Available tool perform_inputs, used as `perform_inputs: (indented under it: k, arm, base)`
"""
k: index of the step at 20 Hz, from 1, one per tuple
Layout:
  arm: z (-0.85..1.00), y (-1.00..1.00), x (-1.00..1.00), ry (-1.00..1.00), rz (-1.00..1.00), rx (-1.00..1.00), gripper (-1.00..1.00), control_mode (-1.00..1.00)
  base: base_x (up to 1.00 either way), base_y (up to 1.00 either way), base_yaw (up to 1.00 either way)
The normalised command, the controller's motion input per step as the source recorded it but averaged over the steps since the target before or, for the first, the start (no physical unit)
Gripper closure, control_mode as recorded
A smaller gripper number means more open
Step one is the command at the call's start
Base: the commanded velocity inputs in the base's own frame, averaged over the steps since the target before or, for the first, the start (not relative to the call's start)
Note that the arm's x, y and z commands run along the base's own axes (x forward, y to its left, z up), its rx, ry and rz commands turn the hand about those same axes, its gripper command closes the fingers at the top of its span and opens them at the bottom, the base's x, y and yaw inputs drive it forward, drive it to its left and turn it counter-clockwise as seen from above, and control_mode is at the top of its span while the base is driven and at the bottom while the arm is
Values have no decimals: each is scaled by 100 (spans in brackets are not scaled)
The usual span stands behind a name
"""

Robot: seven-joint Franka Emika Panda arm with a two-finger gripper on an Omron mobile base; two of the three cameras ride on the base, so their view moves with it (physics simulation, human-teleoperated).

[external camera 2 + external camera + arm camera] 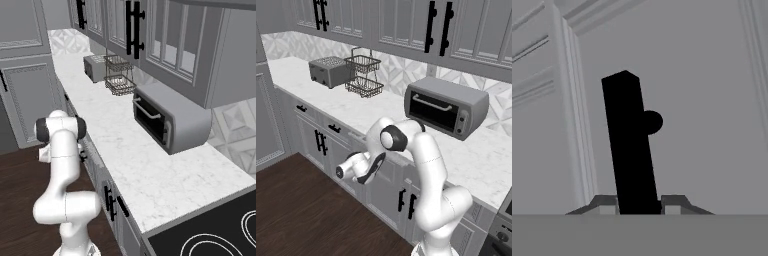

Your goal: Take a straw from the drawer in front and place it inside the glass cup on the dining counter.

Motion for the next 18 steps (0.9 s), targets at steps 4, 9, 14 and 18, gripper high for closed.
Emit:
perform_inputs:
  k: [4,9,14,18]
  arm:
    - [0,75,-71,7,4,8,100,-100]
    - [0,86,-77,9,4,8,100,-100]
    - [0,94,-74,12,3,7,100,-100]
    - [0,94,-70,13,2,8,100,-100]
  base:
    - [0,0,0]
    - [0,0,0]
    - [0,0,0]
    - [0,0,0]
